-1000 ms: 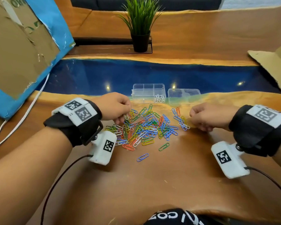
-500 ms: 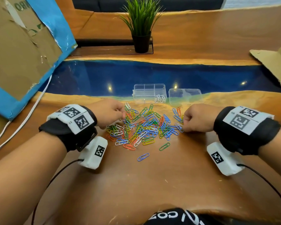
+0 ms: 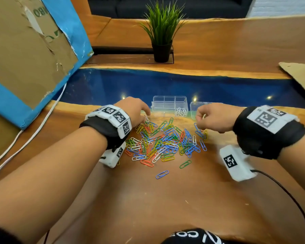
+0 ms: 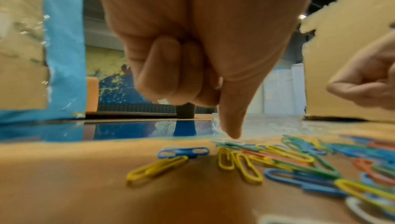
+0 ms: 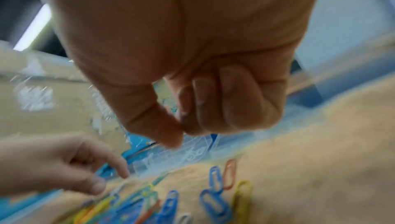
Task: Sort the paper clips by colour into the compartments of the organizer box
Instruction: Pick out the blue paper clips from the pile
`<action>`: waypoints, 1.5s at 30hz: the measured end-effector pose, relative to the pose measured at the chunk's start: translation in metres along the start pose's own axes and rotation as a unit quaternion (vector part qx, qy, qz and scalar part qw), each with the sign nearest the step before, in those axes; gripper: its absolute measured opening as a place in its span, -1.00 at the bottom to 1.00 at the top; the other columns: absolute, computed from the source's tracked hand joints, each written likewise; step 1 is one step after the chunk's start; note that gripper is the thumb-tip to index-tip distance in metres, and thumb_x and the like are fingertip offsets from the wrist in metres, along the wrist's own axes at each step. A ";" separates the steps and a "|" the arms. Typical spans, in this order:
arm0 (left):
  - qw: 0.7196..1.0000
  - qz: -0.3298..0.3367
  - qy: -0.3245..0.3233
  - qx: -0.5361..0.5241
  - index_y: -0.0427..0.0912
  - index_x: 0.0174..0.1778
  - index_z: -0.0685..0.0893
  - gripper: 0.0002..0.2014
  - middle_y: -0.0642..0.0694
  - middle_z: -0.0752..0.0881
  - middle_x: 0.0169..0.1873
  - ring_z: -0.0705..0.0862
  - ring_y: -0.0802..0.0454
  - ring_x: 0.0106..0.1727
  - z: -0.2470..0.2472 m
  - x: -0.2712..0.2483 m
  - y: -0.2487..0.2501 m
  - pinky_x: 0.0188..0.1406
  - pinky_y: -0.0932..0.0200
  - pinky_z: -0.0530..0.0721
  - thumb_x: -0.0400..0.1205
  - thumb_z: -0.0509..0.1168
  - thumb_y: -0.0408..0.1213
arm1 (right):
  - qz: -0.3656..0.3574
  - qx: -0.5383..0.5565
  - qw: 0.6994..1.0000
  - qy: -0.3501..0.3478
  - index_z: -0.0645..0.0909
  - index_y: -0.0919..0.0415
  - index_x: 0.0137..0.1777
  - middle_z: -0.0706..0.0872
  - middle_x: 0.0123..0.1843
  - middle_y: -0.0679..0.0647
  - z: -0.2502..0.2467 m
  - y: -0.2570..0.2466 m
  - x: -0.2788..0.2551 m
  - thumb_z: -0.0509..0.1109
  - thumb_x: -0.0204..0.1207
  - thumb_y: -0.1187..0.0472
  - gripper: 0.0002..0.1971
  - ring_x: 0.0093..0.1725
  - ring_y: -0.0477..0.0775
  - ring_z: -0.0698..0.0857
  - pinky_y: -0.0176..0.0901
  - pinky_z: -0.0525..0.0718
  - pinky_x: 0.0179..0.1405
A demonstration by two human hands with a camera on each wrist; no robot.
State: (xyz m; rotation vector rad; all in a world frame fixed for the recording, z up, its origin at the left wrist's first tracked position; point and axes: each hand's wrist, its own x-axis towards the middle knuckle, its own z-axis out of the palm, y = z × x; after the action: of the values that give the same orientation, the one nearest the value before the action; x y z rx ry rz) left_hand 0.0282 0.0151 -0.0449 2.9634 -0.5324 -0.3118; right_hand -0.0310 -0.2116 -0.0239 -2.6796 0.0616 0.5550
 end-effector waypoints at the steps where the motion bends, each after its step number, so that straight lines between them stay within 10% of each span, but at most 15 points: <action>1: 1.000 0.008 -0.006 0.015 0.16 0.10 0.72 -0.81 0.00 0.68 0.19 0.63 -0.05 0.21 -0.001 0.004 0.001 0.07 0.08 0.60 0.57 0.37 -0.10 | -0.013 -0.045 0.999 0.007 0.57 0.05 -0.25 0.58 -0.33 -0.08 0.000 -0.001 -0.002 0.35 0.46 0.20 -0.92 -0.33 0.02 0.53 -0.28 0.41 -0.46; 5: 0.998 -0.001 -0.031 0.052 0.09 -0.12 0.76 -0.94 -0.03 0.71 0.13 0.68 -0.10 0.12 -0.005 0.012 0.003 -0.05 0.08 0.65 0.52 0.43 -0.13 | -0.063 -0.130 0.989 -0.019 0.66 -0.07 -0.07 0.46 -0.36 -0.18 0.009 -0.001 -0.004 0.46 0.43 0.16 -0.88 -0.36 -0.20 0.46 -0.38 0.34 -0.43; 10: 0.998 -0.003 -0.050 0.035 -0.11 -0.14 0.80 -0.88 0.09 0.61 -0.40 0.60 0.07 -0.25 -0.010 0.009 0.001 -0.52 0.30 0.37 0.51 0.45 -0.16 | -0.093 -0.163 0.982 -0.024 0.63 -0.05 -0.19 0.49 -0.41 -0.15 0.018 -0.001 -0.001 0.50 0.40 0.14 -0.91 -0.29 -0.06 0.51 -0.36 0.34 -0.45; 16: 0.992 -0.027 -0.056 -0.111 -0.15 -0.19 0.80 -0.83 0.11 0.65 -0.43 0.57 0.16 -0.35 -0.013 0.001 -0.007 -0.42 0.29 0.46 0.52 0.45 -0.12 | -0.087 -0.159 0.982 -0.048 0.52 -0.01 -0.35 0.55 -0.41 -0.14 0.017 -0.001 -0.005 0.36 0.45 0.18 -0.83 -0.34 -0.09 0.53 -0.34 0.39 -0.44; 20: 0.976 -0.073 -0.087 -0.188 -0.04 -0.40 0.64 -0.82 0.02 0.54 -0.47 0.46 0.05 -0.51 -0.017 -0.006 -0.004 -0.31 0.23 0.49 0.50 0.36 -0.10 | -0.031 0.020 0.996 -0.080 0.36 0.10 -0.37 0.47 -0.41 0.01 0.010 -0.010 -0.006 0.18 0.56 0.18 -0.76 -0.39 0.06 0.43 -0.21 0.40 -0.43; 24: 0.930 -0.092 -0.105 -0.339 -0.15 -0.48 0.42 -0.87 -0.08 0.42 -0.49 0.28 0.03 -0.58 -0.016 -0.007 0.003 -0.56 0.32 0.36 0.27 0.20 -0.19 | 0.005 0.293 0.947 -0.130 0.23 0.13 -0.38 0.32 -0.48 0.06 0.009 -0.018 -0.003 0.04 0.38 0.30 -0.86 -0.54 -0.02 0.20 -0.35 0.14 -0.61; 30: 0.915 -0.061 -0.109 -0.383 -0.16 -0.53 0.51 -0.94 0.08 0.45 -0.73 0.26 0.13 -0.68 -0.007 -0.008 0.006 -0.61 0.35 0.32 0.21 0.26 -0.28 | -0.058 0.423 0.894 -0.137 0.21 0.13 -0.39 0.34 -0.50 0.07 0.017 -0.037 -0.001 0.03 0.06 0.33 -0.87 -0.59 -0.04 0.23 -0.46 0.17 -0.73; 34: 0.911 -0.074 -0.076 -0.399 -0.17 -0.50 0.48 -0.87 -0.01 0.48 -0.65 0.33 0.09 -0.65 -0.006 -0.007 0.003 -0.60 0.33 0.36 0.34 0.28 -0.33 | -0.048 0.478 0.870 -0.109 0.33 0.13 -0.29 0.36 -0.51 0.08 0.020 -0.044 0.008 -0.14 0.24 0.58 -0.64 -0.62 -0.05 0.27 -0.42 0.09 -0.64; 45: 0.894 -0.135 -0.039 -0.426 -0.18 -0.26 0.45 -0.82 -0.10 0.35 -0.49 0.23 0.10 -0.66 -0.006 -0.001 -0.022 -0.67 0.43 0.17 0.55 0.06 -0.52 | -0.022 0.351 0.928 -0.121 0.53 0.16 -0.14 0.36 -0.34 0.05 0.032 -0.065 0.013 0.09 0.50 0.45 -0.76 -0.53 -0.07 0.26 -0.35 0.17 -0.59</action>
State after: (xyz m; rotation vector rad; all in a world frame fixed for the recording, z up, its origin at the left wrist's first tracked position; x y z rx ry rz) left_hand 0.0362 0.0368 -0.0419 2.1517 0.0413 -0.5256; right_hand -0.0229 -0.1390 -0.0314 -1.9005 0.1070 0.6872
